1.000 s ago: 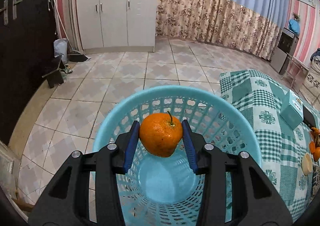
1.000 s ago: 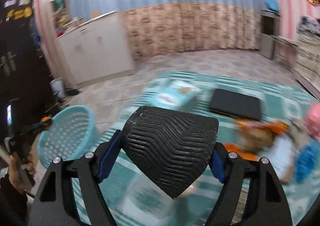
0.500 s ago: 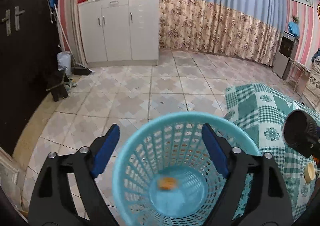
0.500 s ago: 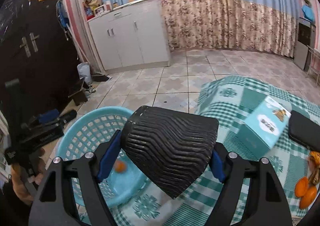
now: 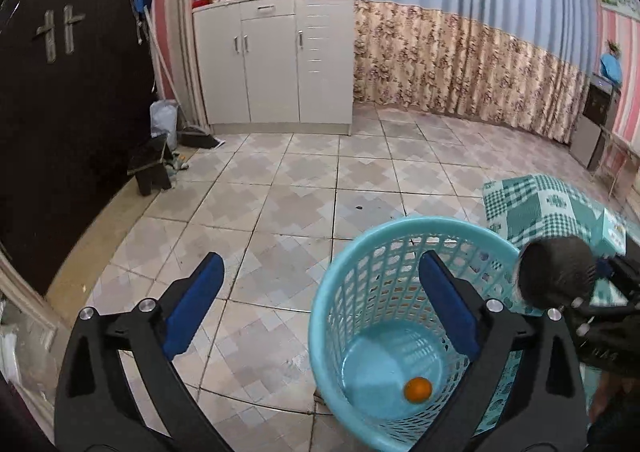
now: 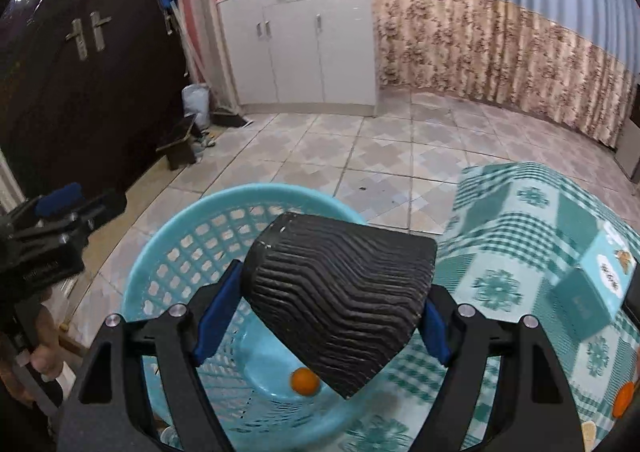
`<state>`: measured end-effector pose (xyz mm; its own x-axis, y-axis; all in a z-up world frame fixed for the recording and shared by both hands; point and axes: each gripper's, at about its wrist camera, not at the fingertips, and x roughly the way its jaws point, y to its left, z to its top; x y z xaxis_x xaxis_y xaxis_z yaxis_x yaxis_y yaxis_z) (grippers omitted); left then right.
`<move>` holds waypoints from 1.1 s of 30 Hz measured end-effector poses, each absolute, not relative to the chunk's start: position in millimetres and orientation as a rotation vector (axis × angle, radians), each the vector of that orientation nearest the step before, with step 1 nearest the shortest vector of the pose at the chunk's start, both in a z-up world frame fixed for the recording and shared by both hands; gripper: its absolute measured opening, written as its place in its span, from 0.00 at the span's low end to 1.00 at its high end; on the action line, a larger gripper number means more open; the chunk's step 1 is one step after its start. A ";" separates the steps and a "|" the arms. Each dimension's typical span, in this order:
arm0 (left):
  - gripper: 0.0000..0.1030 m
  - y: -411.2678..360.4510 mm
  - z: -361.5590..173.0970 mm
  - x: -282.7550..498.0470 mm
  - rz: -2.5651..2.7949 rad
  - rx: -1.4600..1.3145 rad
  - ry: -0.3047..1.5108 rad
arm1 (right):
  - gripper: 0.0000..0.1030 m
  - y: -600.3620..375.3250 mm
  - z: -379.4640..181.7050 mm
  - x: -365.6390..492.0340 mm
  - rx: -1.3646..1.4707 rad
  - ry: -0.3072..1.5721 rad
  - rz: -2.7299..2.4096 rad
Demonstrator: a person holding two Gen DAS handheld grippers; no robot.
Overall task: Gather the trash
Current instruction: 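Return the left gripper to the table and grasp the cream bowl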
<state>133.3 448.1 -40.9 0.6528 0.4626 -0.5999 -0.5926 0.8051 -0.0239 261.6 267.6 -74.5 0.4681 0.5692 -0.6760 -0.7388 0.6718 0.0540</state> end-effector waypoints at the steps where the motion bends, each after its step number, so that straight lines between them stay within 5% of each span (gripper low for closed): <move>1: 0.92 450.3 -40.6 130.9 0.606 -0.246 0.610 | 0.87 271.2 -75.0 256.9 -0.293 0.709 0.812; 18: 0.94 390.6 -20.3 126.0 0.576 -0.238 0.581 | 0.93 138.0 -35.6 256.1 -0.251 0.614 0.660; 33: 0.95 242.6 -36.7 153.7 0.335 -0.211 0.599 | 0.94 -71.8 -41.9 248.9 -0.159 0.620 0.336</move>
<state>153.7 242.6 -36.7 0.7745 0.2468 -0.5825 -0.3679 0.9247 -0.0974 248.9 -71.8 -41.9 0.7617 0.2605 -0.5933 -0.3547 0.9339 -0.0453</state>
